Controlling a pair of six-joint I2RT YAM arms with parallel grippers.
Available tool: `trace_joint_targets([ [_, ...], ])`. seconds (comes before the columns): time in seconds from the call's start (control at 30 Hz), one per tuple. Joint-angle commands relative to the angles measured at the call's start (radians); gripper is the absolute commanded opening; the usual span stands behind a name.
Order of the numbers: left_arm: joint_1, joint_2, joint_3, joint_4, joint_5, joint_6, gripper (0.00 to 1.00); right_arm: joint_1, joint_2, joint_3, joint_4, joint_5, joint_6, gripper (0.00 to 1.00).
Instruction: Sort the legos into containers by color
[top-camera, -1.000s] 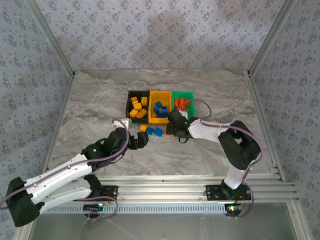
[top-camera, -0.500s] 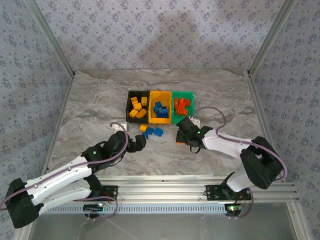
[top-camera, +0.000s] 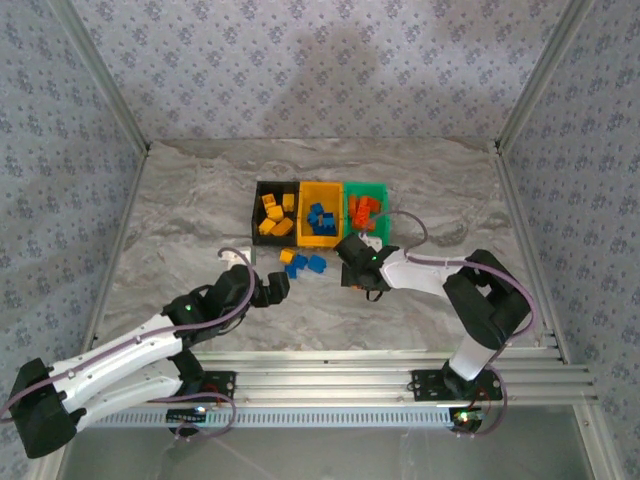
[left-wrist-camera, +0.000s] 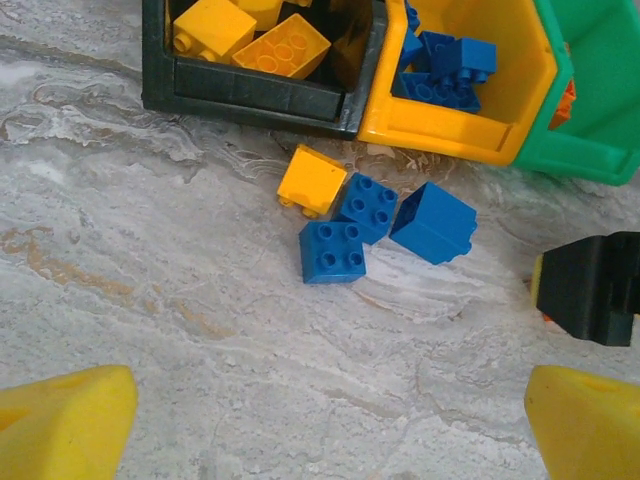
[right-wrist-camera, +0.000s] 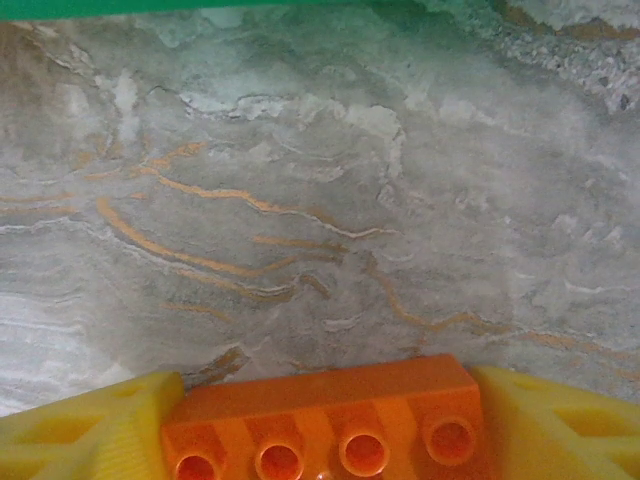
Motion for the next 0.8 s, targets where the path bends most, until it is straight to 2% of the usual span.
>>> trace_joint_targets([
  [0.0, -0.003, -0.015, -0.006, -0.011, -0.028, -0.012, 0.99, 0.009, 0.027, 0.001, -0.050, 0.001, 0.017, 0.71],
  [0.2, -0.003, -0.014, -0.007, -0.020, -0.034, -0.015, 1.00, 0.009, -0.050, -0.003, -0.033, 0.000, -0.010, 0.58],
  [0.43, -0.001, -0.003, -0.016, -0.040, -0.042, -0.047, 1.00, -0.038, -0.201, 0.124, -0.088, 0.004, -0.101, 0.56],
  [0.57, -0.001, 0.011, -0.018, -0.044, -0.040, -0.070, 1.00, -0.119, -0.161, 0.232, -0.073, -0.030, -0.141, 0.58],
  [0.77, -0.002, 0.015, -0.021, -0.038, -0.023, -0.083, 0.99, -0.211, 0.024, 0.422, -0.079, -0.059, -0.152, 0.60],
])
